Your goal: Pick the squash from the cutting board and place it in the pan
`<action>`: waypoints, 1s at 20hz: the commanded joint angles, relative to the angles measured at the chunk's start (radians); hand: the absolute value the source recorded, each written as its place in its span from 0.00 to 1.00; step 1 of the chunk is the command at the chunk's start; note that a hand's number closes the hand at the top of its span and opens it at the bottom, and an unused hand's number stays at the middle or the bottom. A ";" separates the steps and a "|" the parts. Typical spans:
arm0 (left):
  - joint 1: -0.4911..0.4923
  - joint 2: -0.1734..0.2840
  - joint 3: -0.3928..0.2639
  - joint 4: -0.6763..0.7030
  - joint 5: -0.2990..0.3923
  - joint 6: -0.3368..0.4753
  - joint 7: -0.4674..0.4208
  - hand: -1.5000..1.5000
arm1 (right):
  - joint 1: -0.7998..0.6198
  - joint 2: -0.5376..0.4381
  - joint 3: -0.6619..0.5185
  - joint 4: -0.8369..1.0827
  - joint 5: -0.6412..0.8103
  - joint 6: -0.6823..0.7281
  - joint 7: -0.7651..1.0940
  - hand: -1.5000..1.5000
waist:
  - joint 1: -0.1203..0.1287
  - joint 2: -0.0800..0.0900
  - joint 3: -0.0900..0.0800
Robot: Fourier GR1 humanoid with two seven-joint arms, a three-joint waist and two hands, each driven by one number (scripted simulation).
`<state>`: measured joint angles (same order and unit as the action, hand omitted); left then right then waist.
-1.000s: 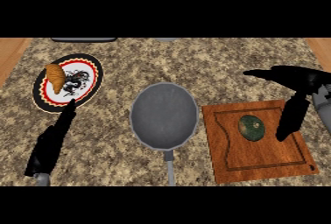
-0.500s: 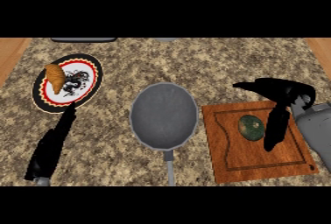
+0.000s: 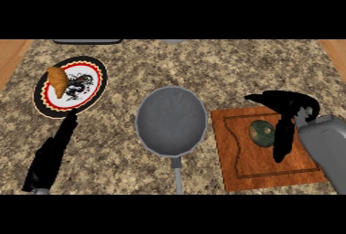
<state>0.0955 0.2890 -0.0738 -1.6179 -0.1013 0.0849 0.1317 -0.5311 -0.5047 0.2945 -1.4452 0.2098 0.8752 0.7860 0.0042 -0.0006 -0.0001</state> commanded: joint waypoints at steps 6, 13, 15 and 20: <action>-0.023 -0.042 0.016 0.014 -0.028 -0.015 0.013 0.50 | 0.047 0.075 0.011 -0.002 0.112 0.038 0.037 0.00 | -0.002 0.000 0.000; 0.028 -0.053 0.033 -0.024 -0.062 -0.049 -0.004 0.50 | 0.102 0.095 -0.026 0.023 0.226 0.045 -0.073 0.00 | 0.000 0.000 0.000; -0.041 -0.073 0.030 0.009 -0.082 -0.023 0.034 0.50 | 0.089 0.040 -0.029 0.100 0.283 -0.002 -0.194 0.00 | 0.001 0.002 0.000; -0.024 -0.050 0.076 -0.006 -0.055 -0.087 0.021 0.50 | 0.045 0.095 -0.056 0.174 0.342 -0.008 -0.243 0.00 | 0.001 0.001 0.000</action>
<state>0.0992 0.2432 -0.0152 -1.6357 -0.1457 0.0124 0.1394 -0.4616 -0.4139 0.2667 -1.3282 0.5012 0.8777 0.6183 0.0062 0.0005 0.0003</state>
